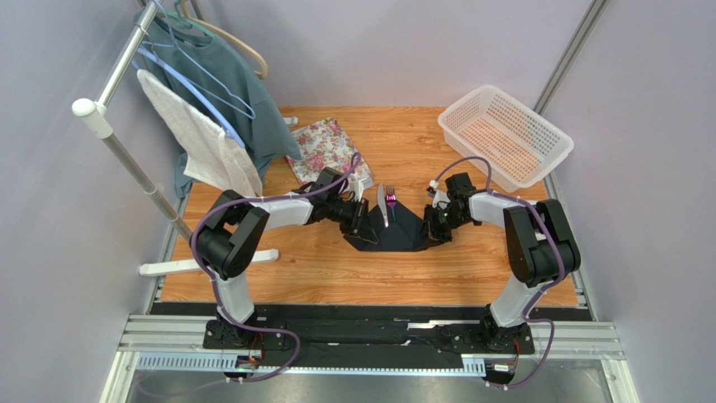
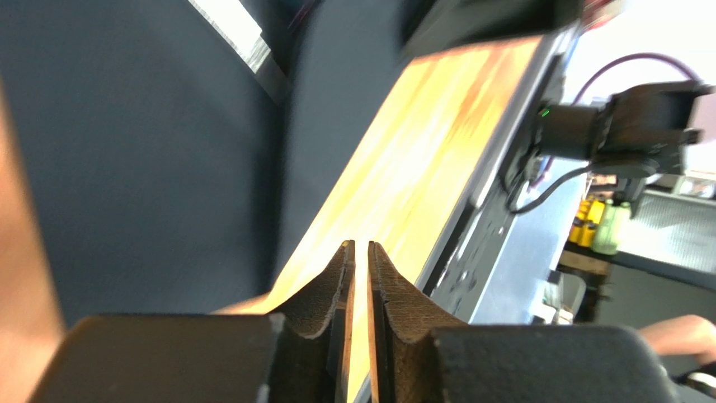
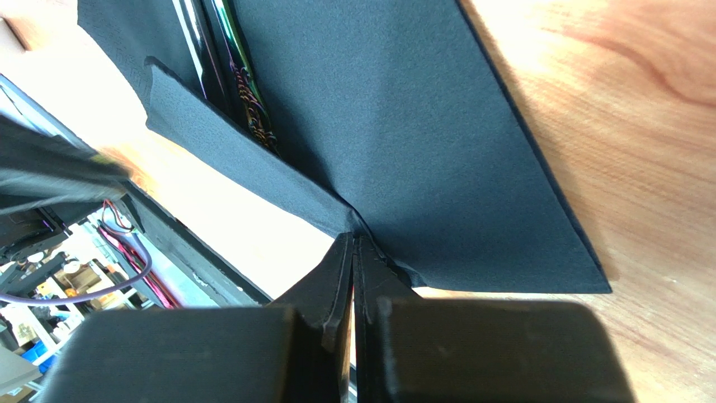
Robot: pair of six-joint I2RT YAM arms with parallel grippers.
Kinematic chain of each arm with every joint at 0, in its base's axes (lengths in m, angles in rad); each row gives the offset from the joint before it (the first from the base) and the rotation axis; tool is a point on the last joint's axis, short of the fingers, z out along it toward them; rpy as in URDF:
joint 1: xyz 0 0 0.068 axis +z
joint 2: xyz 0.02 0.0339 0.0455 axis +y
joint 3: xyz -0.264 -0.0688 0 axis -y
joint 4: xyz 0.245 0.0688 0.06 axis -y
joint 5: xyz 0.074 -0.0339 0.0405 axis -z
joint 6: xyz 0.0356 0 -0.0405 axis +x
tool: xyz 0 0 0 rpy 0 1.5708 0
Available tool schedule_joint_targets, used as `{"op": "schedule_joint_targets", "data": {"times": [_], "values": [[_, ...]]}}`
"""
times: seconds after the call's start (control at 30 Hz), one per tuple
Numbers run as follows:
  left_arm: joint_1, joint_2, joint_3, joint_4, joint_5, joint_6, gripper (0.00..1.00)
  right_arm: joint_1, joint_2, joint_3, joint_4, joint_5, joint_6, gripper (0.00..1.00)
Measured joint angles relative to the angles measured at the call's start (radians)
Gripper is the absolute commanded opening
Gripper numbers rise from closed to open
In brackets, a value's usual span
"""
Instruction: Place the utensils on the paper napkin and roll it up
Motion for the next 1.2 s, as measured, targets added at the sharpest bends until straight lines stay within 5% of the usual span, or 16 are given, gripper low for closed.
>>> {"op": "schedule_joint_targets", "data": {"times": [0.33, 0.87, 1.07, 1.2], "values": [[-0.055, 0.142, 0.124, 0.294, 0.016, -0.189, 0.23, 0.000, -0.004, 0.000, -0.001, 0.004, 0.000, 0.03], [-0.048, 0.317, 0.124, 0.545, -0.026, -0.384, 0.11, 0.000, -0.022, 0.001, -0.010, 0.039, 0.004, 0.04], [-0.038, 0.339, 0.124, 0.570, -0.029, -0.405, 0.08, 0.002, -0.024, 0.004, -0.016, 0.045, 0.005, 0.15], [-0.034, 0.339, 0.124, 0.568, -0.030, -0.402, 0.07, 0.002, -0.052, 0.018, -0.040, 0.059, 0.005, 0.37]]}}
